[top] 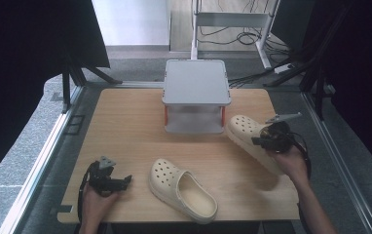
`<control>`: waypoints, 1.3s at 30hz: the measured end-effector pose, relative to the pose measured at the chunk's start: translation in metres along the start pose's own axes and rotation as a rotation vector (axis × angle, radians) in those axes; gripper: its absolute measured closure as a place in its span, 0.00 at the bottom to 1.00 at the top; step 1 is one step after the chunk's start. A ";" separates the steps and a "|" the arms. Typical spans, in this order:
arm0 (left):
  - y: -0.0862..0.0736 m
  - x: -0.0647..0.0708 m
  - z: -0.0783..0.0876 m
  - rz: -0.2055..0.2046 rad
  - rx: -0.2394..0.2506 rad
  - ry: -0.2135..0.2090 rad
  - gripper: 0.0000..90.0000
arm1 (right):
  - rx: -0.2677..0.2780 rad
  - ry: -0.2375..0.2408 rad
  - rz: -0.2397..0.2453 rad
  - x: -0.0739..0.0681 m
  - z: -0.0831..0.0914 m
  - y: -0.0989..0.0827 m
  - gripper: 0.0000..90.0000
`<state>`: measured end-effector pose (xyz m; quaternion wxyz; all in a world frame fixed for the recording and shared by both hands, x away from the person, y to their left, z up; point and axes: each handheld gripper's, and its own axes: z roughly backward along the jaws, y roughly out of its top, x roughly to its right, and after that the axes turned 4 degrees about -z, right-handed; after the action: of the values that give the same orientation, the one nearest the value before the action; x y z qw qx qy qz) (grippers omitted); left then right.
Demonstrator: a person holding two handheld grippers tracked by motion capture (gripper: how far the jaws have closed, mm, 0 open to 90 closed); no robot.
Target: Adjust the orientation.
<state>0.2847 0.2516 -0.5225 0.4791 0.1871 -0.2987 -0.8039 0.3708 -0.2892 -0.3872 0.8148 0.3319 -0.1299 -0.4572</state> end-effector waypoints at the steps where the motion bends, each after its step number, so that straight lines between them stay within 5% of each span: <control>1: 0.000 0.000 0.000 0.000 0.000 0.000 0.01 | 0.001 0.009 0.010 -0.007 0.001 0.001 0.85; 10: 0.000 0.000 0.000 0.001 0.003 -0.001 0.01 | -0.021 0.104 0.117 -0.069 -0.014 0.009 0.85; 20: 0.000 0.000 0.000 0.002 0.001 -0.002 0.01 | -0.060 0.176 0.171 -0.127 -0.053 0.015 0.85; 29: 0.000 0.000 0.000 0.002 0.002 -0.003 0.01 | -0.102 0.195 0.208 -0.157 -0.080 0.009 0.85; 39: 0.000 0.000 0.000 0.001 0.002 -0.003 0.01 | -0.137 0.287 0.173 -0.166 -0.083 0.004 0.83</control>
<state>0.2847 0.2512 -0.5224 0.4791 0.1861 -0.3003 -0.8035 0.3256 -0.1143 -0.4313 0.8820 0.3248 -0.0090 -0.3414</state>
